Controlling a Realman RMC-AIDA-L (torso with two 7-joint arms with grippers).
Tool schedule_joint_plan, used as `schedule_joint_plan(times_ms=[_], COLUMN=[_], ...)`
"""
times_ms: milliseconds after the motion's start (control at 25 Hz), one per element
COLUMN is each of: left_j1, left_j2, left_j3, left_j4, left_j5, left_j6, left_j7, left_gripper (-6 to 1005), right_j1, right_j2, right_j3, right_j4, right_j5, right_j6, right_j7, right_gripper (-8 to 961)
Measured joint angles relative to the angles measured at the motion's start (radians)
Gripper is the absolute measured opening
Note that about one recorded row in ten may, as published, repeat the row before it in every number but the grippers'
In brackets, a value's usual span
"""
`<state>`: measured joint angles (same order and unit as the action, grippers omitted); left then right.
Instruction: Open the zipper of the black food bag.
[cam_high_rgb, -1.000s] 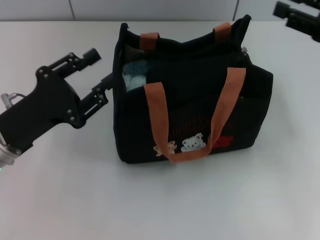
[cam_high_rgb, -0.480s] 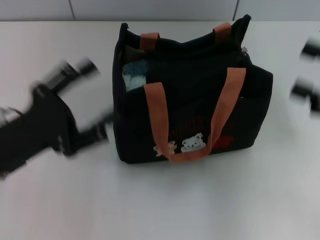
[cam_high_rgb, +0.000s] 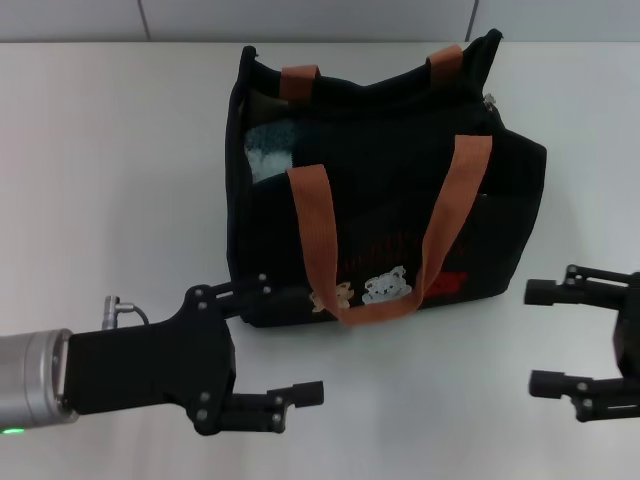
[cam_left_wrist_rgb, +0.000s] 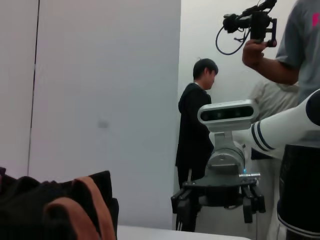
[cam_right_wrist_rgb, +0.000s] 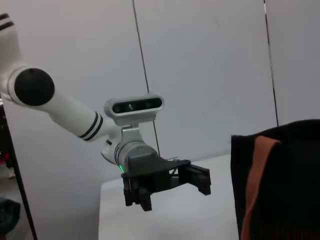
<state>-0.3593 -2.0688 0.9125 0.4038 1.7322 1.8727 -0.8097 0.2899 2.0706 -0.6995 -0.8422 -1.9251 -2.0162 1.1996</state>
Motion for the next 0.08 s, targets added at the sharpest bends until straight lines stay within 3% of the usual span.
schedule_joint_plan(times_ms=[80], left_j1=[-0.003], left_j2=[0.000], left_j3=[0.000], left_j4=[0.000], left_j5=[0.002], left_j6=[-0.003], left_j7=[-0.004], left_gripper=[834], right_j1=[0.005], right_j2=[0.005], right_j3=[-0.002], right_j4=[0.009], right_j5=[-0.005], right_j6=[0.009], right_j7=[-0.006], right_gripper=[826])
